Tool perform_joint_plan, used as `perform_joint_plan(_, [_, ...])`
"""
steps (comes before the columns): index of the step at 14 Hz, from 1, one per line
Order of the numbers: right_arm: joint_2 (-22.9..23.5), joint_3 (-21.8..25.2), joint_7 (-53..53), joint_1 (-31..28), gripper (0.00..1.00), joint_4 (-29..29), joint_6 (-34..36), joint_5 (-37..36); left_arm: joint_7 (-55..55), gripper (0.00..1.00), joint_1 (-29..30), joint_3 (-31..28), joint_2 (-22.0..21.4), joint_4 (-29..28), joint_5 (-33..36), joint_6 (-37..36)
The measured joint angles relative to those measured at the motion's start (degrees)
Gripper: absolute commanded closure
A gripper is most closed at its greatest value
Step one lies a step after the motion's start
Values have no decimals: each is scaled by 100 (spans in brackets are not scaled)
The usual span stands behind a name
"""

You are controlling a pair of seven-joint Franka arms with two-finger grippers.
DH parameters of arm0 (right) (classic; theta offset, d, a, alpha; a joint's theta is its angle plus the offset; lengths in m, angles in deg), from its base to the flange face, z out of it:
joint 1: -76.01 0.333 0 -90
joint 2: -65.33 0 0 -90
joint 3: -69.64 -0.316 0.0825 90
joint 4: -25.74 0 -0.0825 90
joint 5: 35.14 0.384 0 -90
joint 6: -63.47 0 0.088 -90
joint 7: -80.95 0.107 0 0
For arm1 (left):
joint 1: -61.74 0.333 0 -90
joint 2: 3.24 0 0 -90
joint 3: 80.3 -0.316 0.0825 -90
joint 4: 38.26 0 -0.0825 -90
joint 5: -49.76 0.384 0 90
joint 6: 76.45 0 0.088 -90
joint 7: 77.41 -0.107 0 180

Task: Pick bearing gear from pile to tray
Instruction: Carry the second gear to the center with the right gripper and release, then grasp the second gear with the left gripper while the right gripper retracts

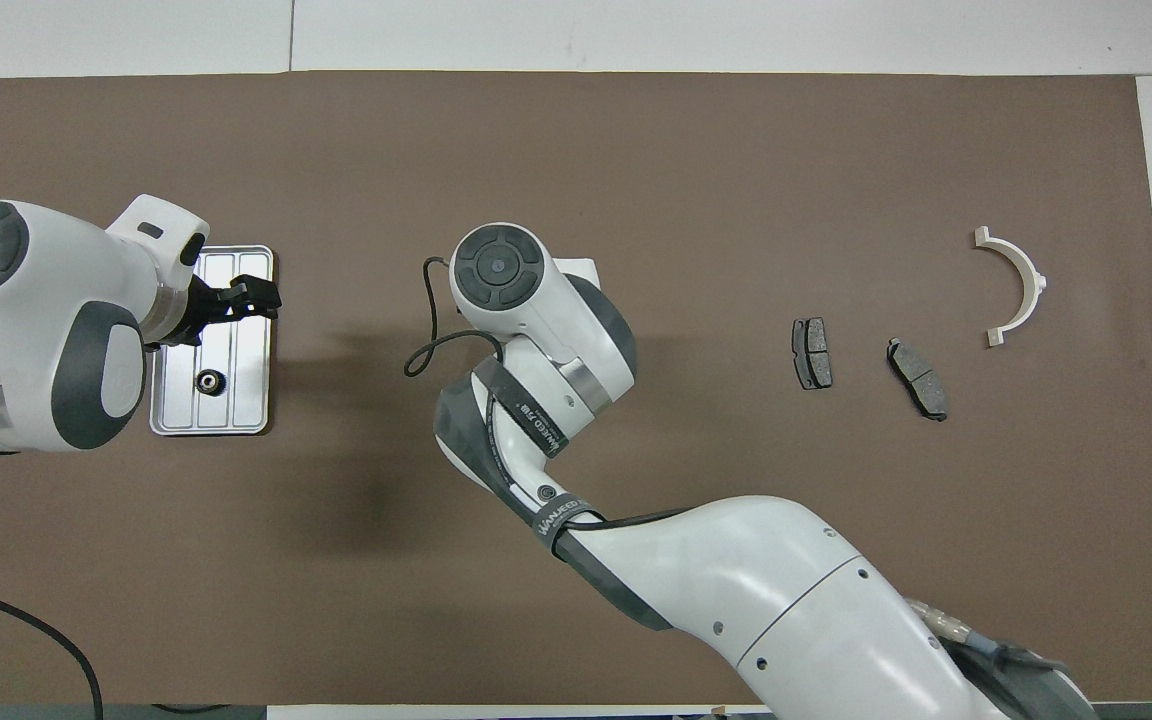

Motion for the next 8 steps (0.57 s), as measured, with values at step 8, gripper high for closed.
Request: perform_joint_plan(8, [-1611, 17, -5090, -2051, 0, -66, 1473, 264, 3468, 0, -1942, 22, 1085, 1650, 2, -555])
